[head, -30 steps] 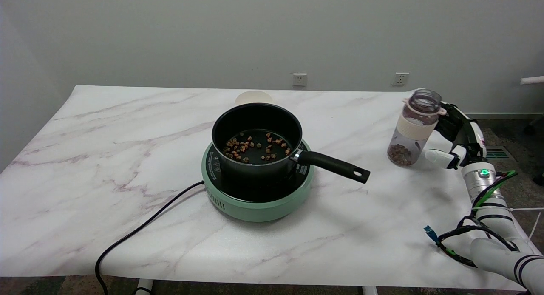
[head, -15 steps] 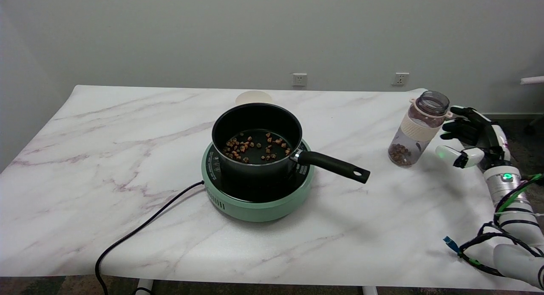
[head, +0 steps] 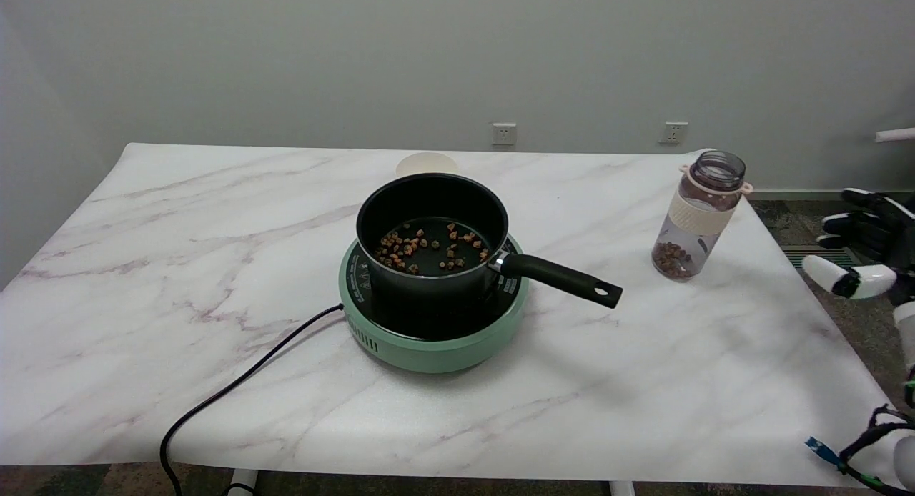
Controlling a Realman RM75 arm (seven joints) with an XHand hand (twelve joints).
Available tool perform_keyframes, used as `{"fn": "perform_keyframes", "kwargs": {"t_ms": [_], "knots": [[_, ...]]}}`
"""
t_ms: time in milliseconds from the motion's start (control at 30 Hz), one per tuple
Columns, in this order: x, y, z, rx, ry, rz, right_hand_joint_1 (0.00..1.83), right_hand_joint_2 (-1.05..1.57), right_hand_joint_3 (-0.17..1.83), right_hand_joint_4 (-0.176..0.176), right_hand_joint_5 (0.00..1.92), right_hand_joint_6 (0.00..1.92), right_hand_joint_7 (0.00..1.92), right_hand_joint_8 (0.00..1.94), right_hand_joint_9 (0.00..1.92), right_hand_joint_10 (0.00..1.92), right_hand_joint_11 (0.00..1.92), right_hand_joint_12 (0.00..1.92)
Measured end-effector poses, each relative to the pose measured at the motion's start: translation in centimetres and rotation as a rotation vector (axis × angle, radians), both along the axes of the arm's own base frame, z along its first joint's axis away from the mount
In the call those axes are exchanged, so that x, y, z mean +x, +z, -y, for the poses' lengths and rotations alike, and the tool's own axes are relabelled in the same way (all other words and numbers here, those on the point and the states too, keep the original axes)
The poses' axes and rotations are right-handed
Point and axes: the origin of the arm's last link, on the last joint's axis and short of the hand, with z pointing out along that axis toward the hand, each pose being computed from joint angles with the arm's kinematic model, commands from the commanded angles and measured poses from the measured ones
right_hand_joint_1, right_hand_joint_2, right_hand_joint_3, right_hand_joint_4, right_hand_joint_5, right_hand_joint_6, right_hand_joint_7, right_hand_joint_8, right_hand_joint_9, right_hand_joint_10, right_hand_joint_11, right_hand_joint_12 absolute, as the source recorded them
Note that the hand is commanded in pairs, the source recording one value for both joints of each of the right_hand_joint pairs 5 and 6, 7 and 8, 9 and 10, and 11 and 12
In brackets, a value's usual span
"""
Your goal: Place the bottle onto the table.
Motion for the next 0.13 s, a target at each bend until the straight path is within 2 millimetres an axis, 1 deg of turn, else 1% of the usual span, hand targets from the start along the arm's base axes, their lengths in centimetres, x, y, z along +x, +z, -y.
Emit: {"fn": "perform_keyframes", "kwargs": {"t_ms": [133], "knots": [[0.4,1.1,-2.0,-0.052,0.0,-0.018,1.37,-0.48,1.39,0.0,0.51,0.51,0.91,0.91,0.77,0.77,0.9,0.9]]}}
